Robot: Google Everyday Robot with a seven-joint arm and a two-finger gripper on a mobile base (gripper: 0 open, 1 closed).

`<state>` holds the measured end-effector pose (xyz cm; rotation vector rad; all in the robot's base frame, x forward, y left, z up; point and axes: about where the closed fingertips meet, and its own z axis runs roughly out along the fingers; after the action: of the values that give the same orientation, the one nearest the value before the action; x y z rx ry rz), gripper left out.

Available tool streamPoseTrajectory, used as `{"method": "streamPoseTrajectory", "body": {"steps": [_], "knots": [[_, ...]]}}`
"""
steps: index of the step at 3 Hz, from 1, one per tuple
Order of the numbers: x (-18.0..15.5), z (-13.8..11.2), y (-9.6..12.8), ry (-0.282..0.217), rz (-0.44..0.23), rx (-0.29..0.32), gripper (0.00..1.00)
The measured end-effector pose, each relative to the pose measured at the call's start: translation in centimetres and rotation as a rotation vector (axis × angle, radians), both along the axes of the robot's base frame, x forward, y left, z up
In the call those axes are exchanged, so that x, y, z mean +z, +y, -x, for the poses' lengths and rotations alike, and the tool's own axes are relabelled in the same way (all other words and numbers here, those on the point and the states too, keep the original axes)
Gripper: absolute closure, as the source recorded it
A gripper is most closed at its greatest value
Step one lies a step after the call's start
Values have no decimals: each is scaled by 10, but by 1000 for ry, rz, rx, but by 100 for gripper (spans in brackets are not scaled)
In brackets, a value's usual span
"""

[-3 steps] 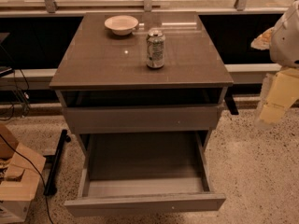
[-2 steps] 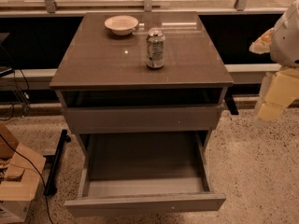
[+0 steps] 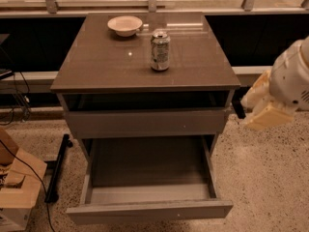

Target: Close middle drawer

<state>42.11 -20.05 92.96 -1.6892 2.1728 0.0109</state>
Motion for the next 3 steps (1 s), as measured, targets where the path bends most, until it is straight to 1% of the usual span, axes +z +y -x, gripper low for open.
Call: {"method": "streamPoseTrajectory", "body": {"steps": [1,2,3], "knots": [[-68,7,18,34,-122,2,82],[-155,16,19,123,-265,-42,100],[-155,16,19,123,-265,-41,100]]}}
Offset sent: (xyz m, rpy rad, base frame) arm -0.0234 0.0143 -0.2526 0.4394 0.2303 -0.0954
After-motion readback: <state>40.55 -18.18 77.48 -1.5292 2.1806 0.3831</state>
